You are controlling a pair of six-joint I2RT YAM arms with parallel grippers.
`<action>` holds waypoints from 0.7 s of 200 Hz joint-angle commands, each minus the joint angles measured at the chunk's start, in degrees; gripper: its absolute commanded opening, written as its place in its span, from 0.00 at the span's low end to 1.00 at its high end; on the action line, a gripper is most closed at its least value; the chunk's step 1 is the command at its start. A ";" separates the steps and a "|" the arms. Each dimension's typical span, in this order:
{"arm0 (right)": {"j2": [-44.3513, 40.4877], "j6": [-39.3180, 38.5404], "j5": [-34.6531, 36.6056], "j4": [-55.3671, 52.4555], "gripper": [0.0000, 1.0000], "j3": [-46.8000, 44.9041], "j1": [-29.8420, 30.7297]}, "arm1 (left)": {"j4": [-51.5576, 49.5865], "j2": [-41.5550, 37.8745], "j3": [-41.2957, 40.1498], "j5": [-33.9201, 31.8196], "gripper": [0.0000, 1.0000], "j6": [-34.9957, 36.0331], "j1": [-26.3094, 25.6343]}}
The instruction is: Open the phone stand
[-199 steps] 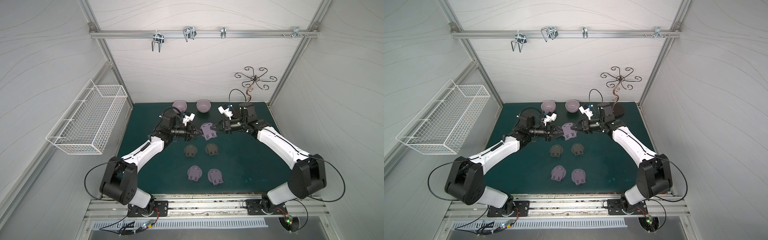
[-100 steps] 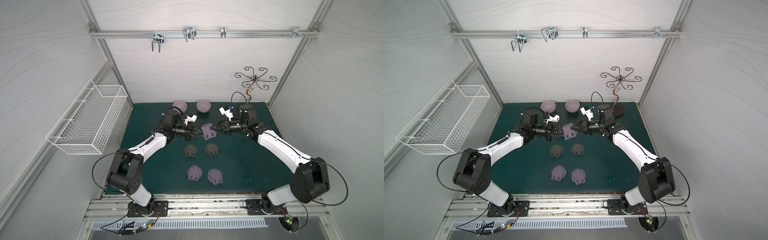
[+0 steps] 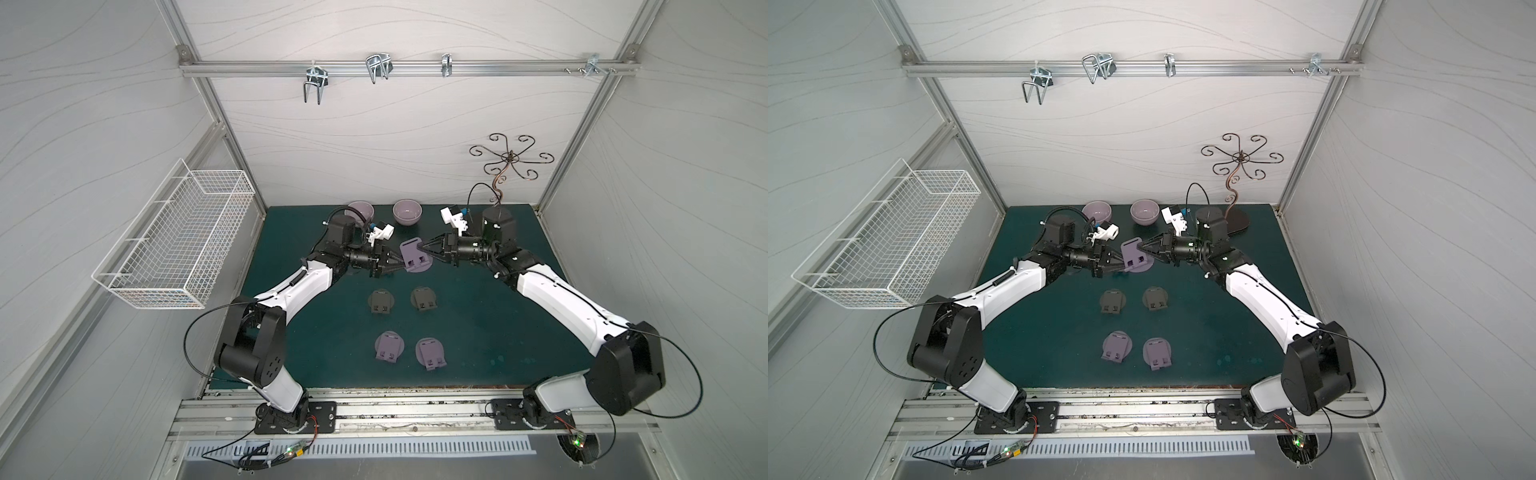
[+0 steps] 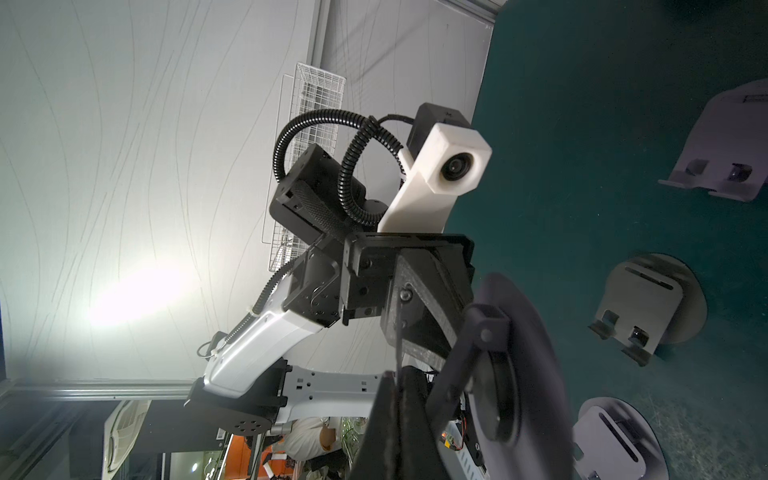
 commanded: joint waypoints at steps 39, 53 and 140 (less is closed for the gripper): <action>-11.47 -7.92 4.43 15.78 0.00 6.28 4.63 | -15.39 4.74 -4.02 -5.55 0.00 2.18 -5.08; -13.19 -12.48 8.30 13.39 0.00 5.36 4.61 | -16.50 4.54 -3.65 -5.47 0.00 2.68 -5.06; -18.14 -34.47 27.51 9.72 0.00 0.69 1.89 | -22.79 3.45 2.86 -5.19 0.00 6.10 -5.58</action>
